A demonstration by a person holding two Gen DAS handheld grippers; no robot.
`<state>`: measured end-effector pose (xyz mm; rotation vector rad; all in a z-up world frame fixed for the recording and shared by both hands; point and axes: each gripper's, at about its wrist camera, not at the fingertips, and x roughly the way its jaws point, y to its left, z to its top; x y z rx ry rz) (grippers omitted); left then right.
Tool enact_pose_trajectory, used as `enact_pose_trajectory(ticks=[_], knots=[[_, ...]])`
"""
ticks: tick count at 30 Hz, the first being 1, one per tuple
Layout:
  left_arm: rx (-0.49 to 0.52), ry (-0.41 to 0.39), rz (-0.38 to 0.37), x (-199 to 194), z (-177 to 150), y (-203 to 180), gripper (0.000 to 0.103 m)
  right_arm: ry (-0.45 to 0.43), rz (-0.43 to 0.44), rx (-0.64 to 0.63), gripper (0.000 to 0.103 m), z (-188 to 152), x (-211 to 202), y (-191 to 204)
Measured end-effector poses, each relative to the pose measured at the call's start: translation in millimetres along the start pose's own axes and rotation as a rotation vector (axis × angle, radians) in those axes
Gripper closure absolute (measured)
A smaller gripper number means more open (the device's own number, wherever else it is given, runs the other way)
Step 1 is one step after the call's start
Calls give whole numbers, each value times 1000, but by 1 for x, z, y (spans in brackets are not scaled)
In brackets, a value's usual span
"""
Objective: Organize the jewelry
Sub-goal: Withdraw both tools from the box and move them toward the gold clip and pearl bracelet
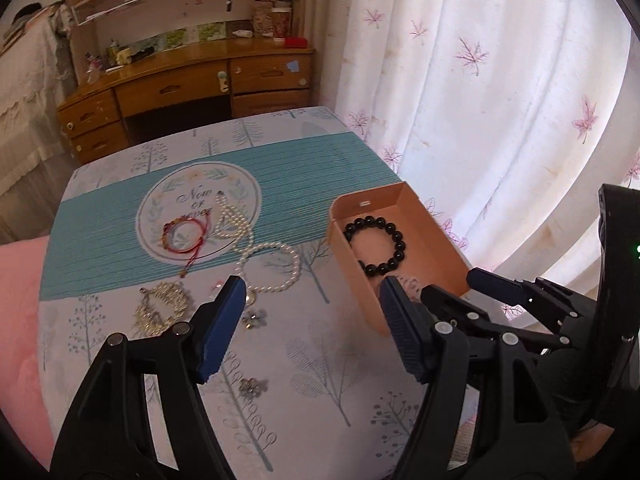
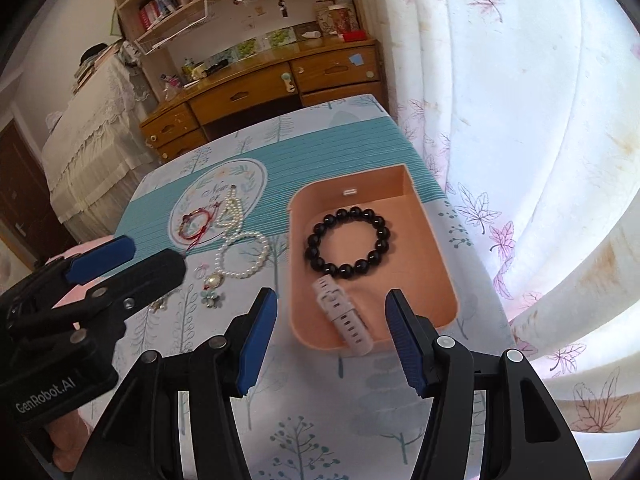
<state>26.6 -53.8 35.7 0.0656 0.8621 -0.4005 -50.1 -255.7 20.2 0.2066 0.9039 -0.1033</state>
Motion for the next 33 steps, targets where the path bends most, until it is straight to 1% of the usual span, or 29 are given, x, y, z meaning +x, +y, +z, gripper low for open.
enact_pose_trajectory(ticks=[3, 5, 9, 12, 17, 22, 26, 29, 33], knots=[[-49, -9, 34, -13, -16, 23, 36, -4, 5, -48, 46, -5, -3, 21], [-78, -13, 86, -22, -29, 41, 36, -8, 4, -87, 46, -10, -5, 36], [-121, -2, 159, -30, -50, 72, 36, -3, 16, -149, 46, -14, -3, 66], [-145, 4, 204, -30, -59, 89, 36, -3, 33, -194, 46, -16, 0, 87], [-190, 19, 239, -25, -67, 116, 36, 7, 47, -262, 46, -20, 10, 115], [-213, 39, 250, -13, -67, 135, 36, 40, 61, -291, 46, -17, 27, 132], [-221, 66, 255, 5, -63, 153, 36, 80, 81, -275, 46, -7, 45, 136], [-238, 92, 248, 21, -59, 169, 36, 108, 93, -266, 46, 4, 59, 138], [-302, 139, 210, 45, -54, 194, 36, 149, 113, -252, 46, 21, 82, 142]])
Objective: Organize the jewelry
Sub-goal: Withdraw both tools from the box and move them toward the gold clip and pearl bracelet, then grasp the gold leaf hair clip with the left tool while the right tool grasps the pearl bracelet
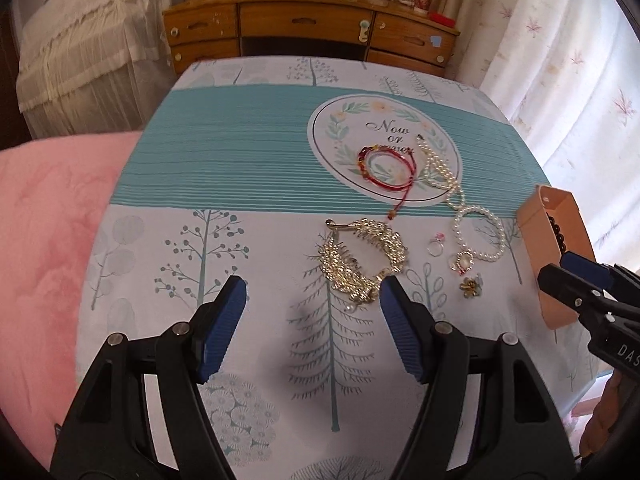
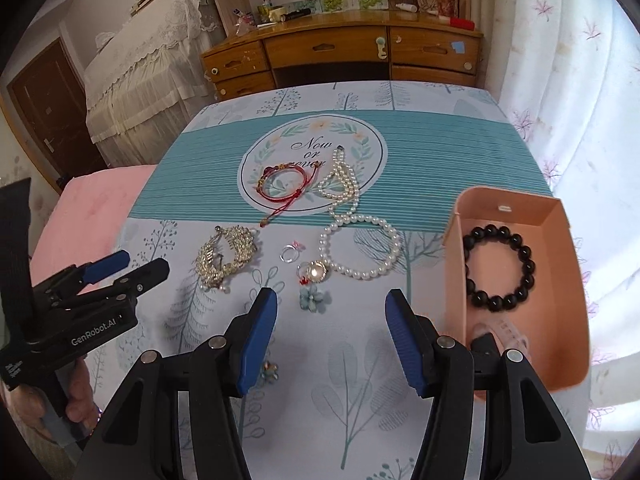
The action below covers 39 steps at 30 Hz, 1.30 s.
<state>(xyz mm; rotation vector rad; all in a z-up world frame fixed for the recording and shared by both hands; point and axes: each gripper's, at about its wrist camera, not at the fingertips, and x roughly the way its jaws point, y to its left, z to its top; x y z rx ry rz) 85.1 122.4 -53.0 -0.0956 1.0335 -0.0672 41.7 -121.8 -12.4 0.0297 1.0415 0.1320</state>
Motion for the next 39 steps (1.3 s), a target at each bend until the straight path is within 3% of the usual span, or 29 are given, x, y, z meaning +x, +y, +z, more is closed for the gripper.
enact_pose_trajectory(ticks=[8, 14, 16, 19, 21, 24, 27, 31, 35, 39], knots=[[-113, 115, -23, 46, 21, 13, 36, 131, 82, 52, 46, 54, 56, -1], [-131, 176, -24, 61, 31, 5, 36, 246, 99, 110, 47, 81, 92, -8], [-70, 154, -46, 56, 33, -2, 36, 289, 98, 127, 49, 84, 105, -11], [154, 129, -122, 47, 30, -29, 36, 333, 108, 141, 51, 84, 117, -16], [316, 99, -127, 41, 21, -49, 36, 357, 117, 151, 53, 83, 124, -19], [464, 77, -106, 43, 11, -69, 36, 380, 114, 151, 63, 81, 134, -23], [496, 84, -110, 50, 10, -76, 40, 388, 92, 139, 67, 80, 143, -22], [509, 118, -128, 59, 15, -79, 56, 378, 50, 88, 74, 79, 151, -8], [513, 152, -156, 66, 17, -76, 57, 352, -29, -11, 79, 82, 156, 16], [536, 182, -170, 69, 17, -71, 57, 326, -135, -142, 95, 81, 159, 37]])
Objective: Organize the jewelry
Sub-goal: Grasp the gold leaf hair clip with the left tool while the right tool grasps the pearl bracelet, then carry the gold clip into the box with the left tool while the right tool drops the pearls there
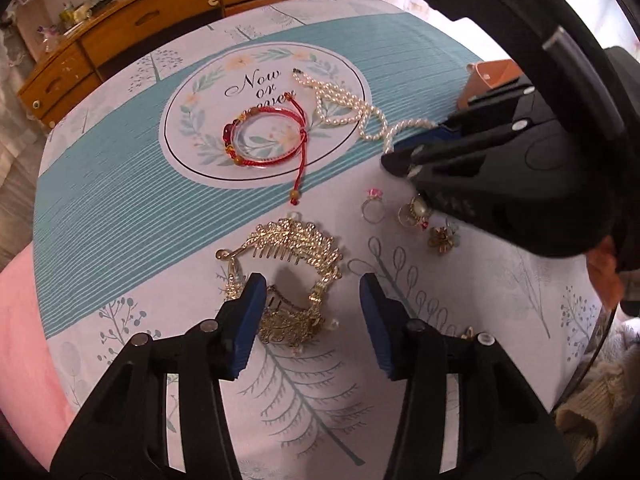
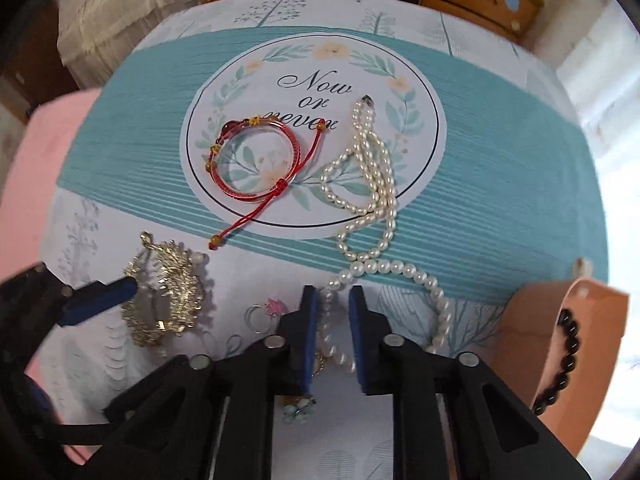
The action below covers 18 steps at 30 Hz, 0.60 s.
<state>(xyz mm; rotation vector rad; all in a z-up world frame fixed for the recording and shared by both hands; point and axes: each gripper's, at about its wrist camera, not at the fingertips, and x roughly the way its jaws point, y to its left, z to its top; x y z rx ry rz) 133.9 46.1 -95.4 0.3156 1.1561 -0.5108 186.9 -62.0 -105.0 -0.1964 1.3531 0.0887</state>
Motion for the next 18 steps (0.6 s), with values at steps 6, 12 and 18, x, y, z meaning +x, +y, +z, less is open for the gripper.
enact_pose_trajectory(ticks=[6, 12, 18], knots=[[71, 21, -11, 0, 2, -4, 57, 2, 106, 99, 96, -1, -3, -23], [192, 86, 29, 11, 8, -15, 71, -57, 225, 187, 96, -14, -35, -49], [233, 154, 10, 18, 19, -17, 86, -112, 293, 218, 96, -28, -68, -64]])
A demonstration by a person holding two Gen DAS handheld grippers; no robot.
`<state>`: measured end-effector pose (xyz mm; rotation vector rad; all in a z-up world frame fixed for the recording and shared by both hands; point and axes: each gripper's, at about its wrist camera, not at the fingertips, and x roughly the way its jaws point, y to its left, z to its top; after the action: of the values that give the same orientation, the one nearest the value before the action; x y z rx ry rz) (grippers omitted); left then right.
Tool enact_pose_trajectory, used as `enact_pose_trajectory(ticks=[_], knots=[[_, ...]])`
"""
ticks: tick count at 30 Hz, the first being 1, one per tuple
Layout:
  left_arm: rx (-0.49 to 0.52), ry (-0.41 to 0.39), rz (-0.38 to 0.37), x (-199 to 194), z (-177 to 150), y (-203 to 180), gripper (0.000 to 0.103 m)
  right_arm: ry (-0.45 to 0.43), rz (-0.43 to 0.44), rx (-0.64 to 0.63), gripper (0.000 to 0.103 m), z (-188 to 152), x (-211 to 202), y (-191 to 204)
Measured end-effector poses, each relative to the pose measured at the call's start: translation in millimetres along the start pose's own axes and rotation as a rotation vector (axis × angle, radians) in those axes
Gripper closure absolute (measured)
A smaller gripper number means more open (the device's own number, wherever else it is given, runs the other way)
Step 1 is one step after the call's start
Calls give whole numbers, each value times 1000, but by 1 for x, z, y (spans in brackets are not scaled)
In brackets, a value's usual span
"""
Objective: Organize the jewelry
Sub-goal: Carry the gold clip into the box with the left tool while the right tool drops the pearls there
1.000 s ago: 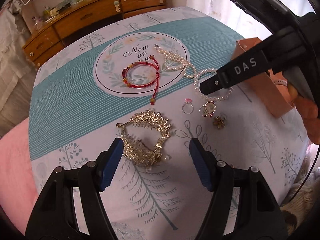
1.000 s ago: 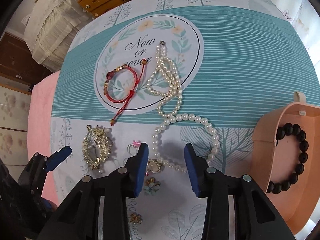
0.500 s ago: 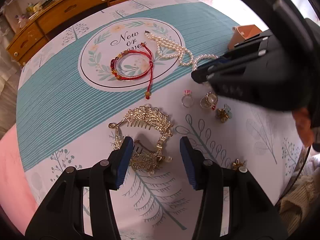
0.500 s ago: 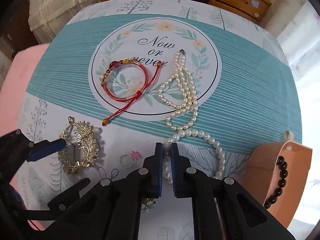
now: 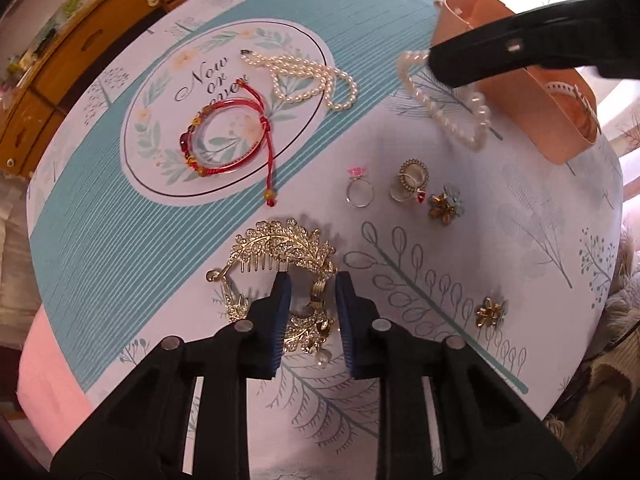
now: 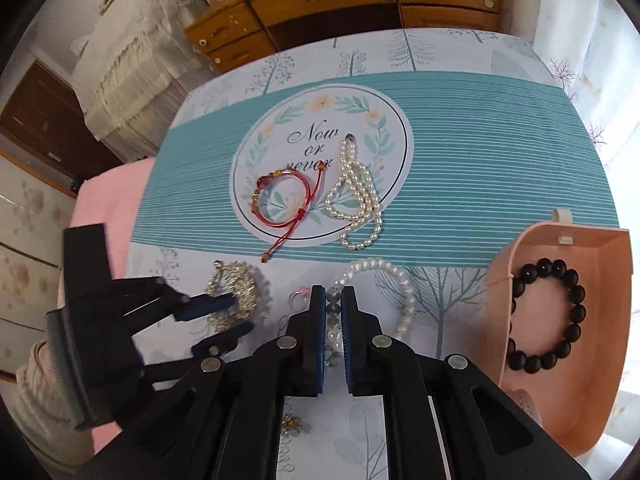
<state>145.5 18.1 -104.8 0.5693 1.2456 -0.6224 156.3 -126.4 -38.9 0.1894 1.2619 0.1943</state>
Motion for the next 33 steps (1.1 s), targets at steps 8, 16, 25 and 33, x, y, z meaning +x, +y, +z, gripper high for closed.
enact_pose_trajectory(ticks=[8, 16, 25, 33], knots=[[-76, 4, 16, -6, 6, -6, 97, -52, 65, 12, 96, -20, -41, -7], [-173, -127, 36, -68, 16, -25, 97, -138, 110, 19, 96, -35, -95, -20], [-153, -264, 31, -139, 57, -77, 97, -266, 107, 33, 96, -64, -182, -54], [-119, -340, -45, -166, 110, -138, 97, -314, 63, 89, 96, -98, -230, -102]])
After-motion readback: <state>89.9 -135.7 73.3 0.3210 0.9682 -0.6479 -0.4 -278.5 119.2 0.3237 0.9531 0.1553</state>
